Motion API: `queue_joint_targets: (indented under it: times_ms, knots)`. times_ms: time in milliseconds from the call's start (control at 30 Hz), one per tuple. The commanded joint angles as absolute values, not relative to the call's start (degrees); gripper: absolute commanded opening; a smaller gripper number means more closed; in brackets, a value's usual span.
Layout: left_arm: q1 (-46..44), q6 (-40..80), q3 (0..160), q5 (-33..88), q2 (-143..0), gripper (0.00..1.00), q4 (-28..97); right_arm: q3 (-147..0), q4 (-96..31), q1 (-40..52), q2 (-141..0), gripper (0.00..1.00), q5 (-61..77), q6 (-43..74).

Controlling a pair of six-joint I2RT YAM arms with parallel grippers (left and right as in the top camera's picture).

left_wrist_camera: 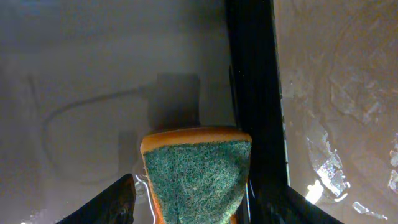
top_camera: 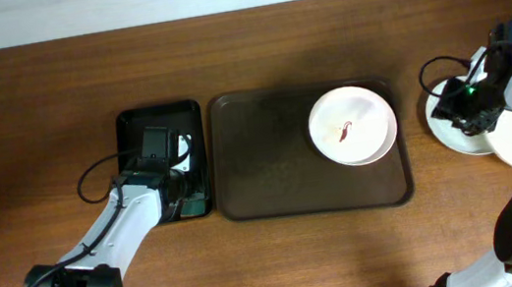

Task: Clean dirty plates on tray and stack at the side
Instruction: 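Lower the white plate onto the pale green plate and release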

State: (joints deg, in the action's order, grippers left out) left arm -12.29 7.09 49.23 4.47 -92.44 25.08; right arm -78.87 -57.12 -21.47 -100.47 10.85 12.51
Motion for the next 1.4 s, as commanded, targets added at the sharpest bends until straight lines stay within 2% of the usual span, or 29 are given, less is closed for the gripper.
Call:
queue_joint_targets:
  times_ms: [0, 400, 967, 1367]
  knots:
    - [-12.2, 6.8, 48.6, 4.7, -91.9, 0.62, 25.1, -79.8, -52.9, -25.0, -100.6, 0.44, 6.3, 15.5]
    - [-12.2, 6.8, 48.6, 4.7, -91.9, 0.63, 25.5, -79.8, -46.1, -29.5, -102.0, 0.49, -13.6, 15.3]
    - [-12.2, 6.8, 48.6, 4.7, -91.9, 0.63, 25.6, -79.8, -46.0, -32.0, -111.3, 0.45, -9.4, 13.5]
    - [-12.2, 6.8, 48.6, 4.7, -91.9, 0.64, 25.6, -79.7, -45.5, -31.9, -111.9, 0.37, -6.2, 13.5]
